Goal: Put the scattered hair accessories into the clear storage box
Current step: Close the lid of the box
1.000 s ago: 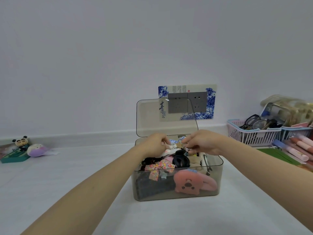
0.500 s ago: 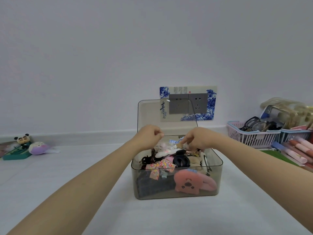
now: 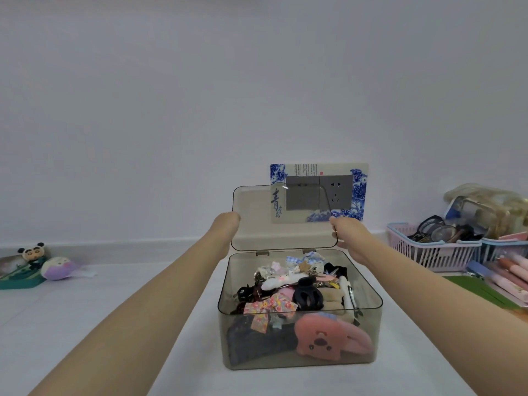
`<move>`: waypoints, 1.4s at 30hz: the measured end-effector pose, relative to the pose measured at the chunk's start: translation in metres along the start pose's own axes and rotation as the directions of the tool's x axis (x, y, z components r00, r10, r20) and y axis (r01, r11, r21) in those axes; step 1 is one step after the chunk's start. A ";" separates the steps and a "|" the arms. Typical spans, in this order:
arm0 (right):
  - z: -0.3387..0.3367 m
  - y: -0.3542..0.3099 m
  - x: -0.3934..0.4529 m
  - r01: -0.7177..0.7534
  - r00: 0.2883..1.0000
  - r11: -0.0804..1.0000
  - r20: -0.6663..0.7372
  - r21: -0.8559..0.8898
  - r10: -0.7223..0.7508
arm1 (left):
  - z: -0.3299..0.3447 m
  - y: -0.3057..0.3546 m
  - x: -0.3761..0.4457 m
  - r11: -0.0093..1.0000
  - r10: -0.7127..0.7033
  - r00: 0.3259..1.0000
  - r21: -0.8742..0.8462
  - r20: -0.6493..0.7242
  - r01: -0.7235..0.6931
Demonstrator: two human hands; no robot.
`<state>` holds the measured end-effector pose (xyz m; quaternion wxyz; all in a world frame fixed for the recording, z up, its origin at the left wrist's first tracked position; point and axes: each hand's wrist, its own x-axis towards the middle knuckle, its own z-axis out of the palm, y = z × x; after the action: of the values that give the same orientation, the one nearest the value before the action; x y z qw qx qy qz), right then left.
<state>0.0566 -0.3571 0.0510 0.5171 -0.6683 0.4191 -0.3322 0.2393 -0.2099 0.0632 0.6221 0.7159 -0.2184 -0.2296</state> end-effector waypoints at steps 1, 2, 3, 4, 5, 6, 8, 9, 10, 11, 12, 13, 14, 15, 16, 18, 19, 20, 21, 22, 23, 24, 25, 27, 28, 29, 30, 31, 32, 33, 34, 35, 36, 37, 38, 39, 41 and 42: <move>-0.001 0.000 0.001 -0.015 1.000 0.999 0.005 0.032 0.015 | -0.002 0.000 0.003 0.999 0.013 1.000 -0.030 0.000 -0.013; -0.001 0.000 0.003 -0.026 1.000 0.997 0.016 0.066 0.025 | -0.002 -0.001 0.005 0.998 0.019 1.000 -0.056 0.006 -0.018; -0.003 0.001 0.004 -0.029 0.999 0.994 0.029 0.102 0.026 | -0.003 0.000 0.005 0.997 0.026 1.000 -0.078 0.010 -0.026; -0.004 0.001 0.005 -0.022 0.999 0.990 0.041 0.139 0.016 | -0.003 0.002 0.003 0.994 0.038 0.999 -0.107 0.019 -0.035; -0.006 0.001 0.004 -0.007 0.999 0.985 0.046 0.170 -0.001 | -0.004 0.002 0.003 0.992 0.044 0.999 -0.123 0.026 -0.041; -0.008 0.002 0.003 0.004 0.999 0.980 0.050 0.199 -0.014 | -0.003 0.003 0.001 0.989 0.058 0.998 -0.138 0.037 -0.053; -0.013 0.001 -0.002 0.019 0.999 0.976 0.037 0.215 -0.027 | -0.004 0.004 -0.003 0.986 0.087 0.996 -0.147 0.033 -0.082; -0.016 0.000 -0.005 0.022 0.999 0.981 0.024 0.191 -0.027 | -0.005 0.005 -0.007 0.986 0.098 0.995 -0.139 0.026 -0.093; -0.019 0.000 -0.008 0.029 0.999 0.987 0.015 0.156 -0.031 | -0.006 0.004 -0.012 0.987 0.109 0.994 -0.118 0.022 -0.106; -0.022 -0.001 -0.011 0.035 0.999 0.992 0.010 0.124 -0.037 | -0.007 0.004 -0.016 0.987 0.120 0.993 -0.105 0.016 -0.118; -0.025 -0.002 -0.013 0.039 0.999 0.994 0.008 0.102 -0.040 | -0.009 0.004 -0.020 0.986 0.135 0.991 -0.098 0.008 -0.133; -0.029 -0.003 -0.020 0.040 0.999 0.995 0.005 0.086 -0.040 | -0.012 0.003 -0.027 0.984 0.148 0.989 -0.102 -0.008 -0.148; -0.033 -0.005 -0.023 0.038 0.999 0.997 0.005 0.073 -0.038 | -0.015 0.002 -0.031 0.980 0.164 0.986 -0.110 -0.023 -0.165; -0.037 -0.006 -0.027 0.033 0.999 0.997 0.005 0.066 -0.033 | -0.017 0.001 -0.034 0.976 0.183 0.982 -0.110 -0.039 -0.186; -0.041 -0.007 -0.034 0.025 1.000 0.998 0.005 0.063 -0.026 | -0.020 0.000 -0.041 0.975 0.192 0.980 -0.110 -0.043 -0.196; -0.048 -0.009 -0.048 0.002 1.000 0.998 0.008 0.058 -0.002 | -0.027 -0.005 -0.058 0.978 0.186 0.982 -0.088 -0.047 -0.189; -0.050 -0.008 -0.055 -0.013 1.000 0.999 0.018 0.046 0.012 | -0.031 -0.007 -0.067 0.981 0.177 0.983 -0.076 -0.046 -0.180; -0.052 -0.007 -0.063 -0.031 0.999 0.999 0.035 0.038 0.029 | -0.034 -0.011 -0.076 0.983 0.164 0.985 -0.071 -0.044 -0.167; -0.054 -0.004 -0.072 -0.051 0.997 0.998 0.053 0.035 0.049 | -0.037 -0.017 -0.085 0.986 0.153 0.987 -0.067 -0.037 -0.156; -0.054 -0.002 -0.078 -0.069 0.995 0.997 0.074 0.039 0.066 | -0.038 -0.021 -0.091 0.987 0.147 0.989 -0.067 -0.030 -0.149; -0.055 0.003 -0.085 -0.090 0.992 0.995 0.090 0.044 0.086 | -0.039 -0.028 -0.099 0.989 0.134 0.991 -0.067 -0.023 -0.135; -0.055 0.007 -0.092 -0.110 0.989 0.993 0.106 0.050 0.104 | -0.040 -0.035 -0.106 0.990 0.120 0.993 -0.068 -0.021 -0.121; -0.055 0.012 -0.098 -0.128 0.985 0.990 0.123 0.063 0.119 | -0.041 -0.043 -0.112 0.991 0.109 0.994 -0.079 -0.017 -0.110; -0.053 0.023 -0.107 -0.160 0.975 0.978 0.176 0.131 0.136 | -0.043 -0.056 -0.122 0.991 0.086 0.996 -0.098 -0.009 -0.087; -0.052 0.029 -0.110 -0.171 0.970 0.968 0.204 0.183 0.133 | -0.044 -0.061 -0.125 0.991 0.081 0.997 -0.103 -0.006 -0.081; -0.052 0.035 -0.110 -0.177 0.967 0.957 0.223 0.230 0.125 | -0.044 -0.066 -0.127 0.991 0.082 0.997 -0.109 -0.008 -0.082; -0.051 0.041 -0.110 -0.176 0.966 0.951 0.232 0.255 0.117 | -0.044 -0.069 -0.127 0.990 0.082 0.997 -0.115 -0.013 -0.083; -0.049 0.048 -0.108 -0.173 0.965 0.950 0.236 0.262 0.111 | -0.044 -0.073 -0.127 0.989 0.079 0.997 -0.122 -0.019 -0.080; -0.047 0.052 -0.108 -0.165 0.967 0.950 0.232 0.266 0.103 | -0.043 -0.077 -0.127 0.988 0.078 0.997 -0.132 -0.021 -0.080; -0.044 0.059 -0.106 -0.162 0.968 0.947 0.229 0.278 0.098 | -0.042 -0.081 -0.126 0.985 0.078 0.997 -0.152 -0.019 -0.080; -0.041 0.065 -0.103 -0.155 0.971 0.939 0.222 0.306 0.088 | -0.040 -0.085 -0.125 0.980 0.082 0.997 -0.183 -0.016 -0.083; -0.036 0.069 -0.102 -0.142 0.975 0.930 0.212 0.339 0.072 | -0.039 -0.087 -0.125 0.974 0.087 0.996 -0.208 -0.015 -0.088; -0.033 0.074 -0.096 -0.135 0.978 0.915 0.200 0.379 0.061 | -0.036 -0.088 -0.121 0.970 0.088 0.996 -0.225 -0.017 -0.090; -0.029 0.077 -0.092 -0.136 0.980 0.902 0.189 0.409 0.062 | -0.035 -0.089 -0.120 0.968 0.090 0.996 -0.231 -0.027 -0.094; -0.026 0.079 -0.085 -0.135 0.981 0.896 0.184 0.422 0.061 | -0.033 -0.089 -0.114 0.968 0.089 0.995 -0.233 -0.036 -0.095; -0.023 0.079 -0.081 -0.126 0.982 0.901 0.181 0.416 0.053 | -0.031 -0.088 -0.110 0.967 0.088 0.995 -0.236 -0.042 -0.095; -0.018 0.078 -0.070 -0.118 0.980 0.906 0.193 0.406 0.041 | -0.029 -0.087 -0.097 0.969 0.085 0.995 -0.228 -0.046 -0.093; -0.015 0.077 -0.064 -0.115 0.979 0.908 0.199 0.403 0.035 | -0.028 -0.087 -0.090 0.970 0.083 0.996 -0.227 -0.040 -0.090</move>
<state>-0.0011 -0.3143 -0.0210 0.6960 -0.5558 0.3144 -0.3285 0.1865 -0.1228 -0.0144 0.7130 0.6329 -0.2120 -0.2149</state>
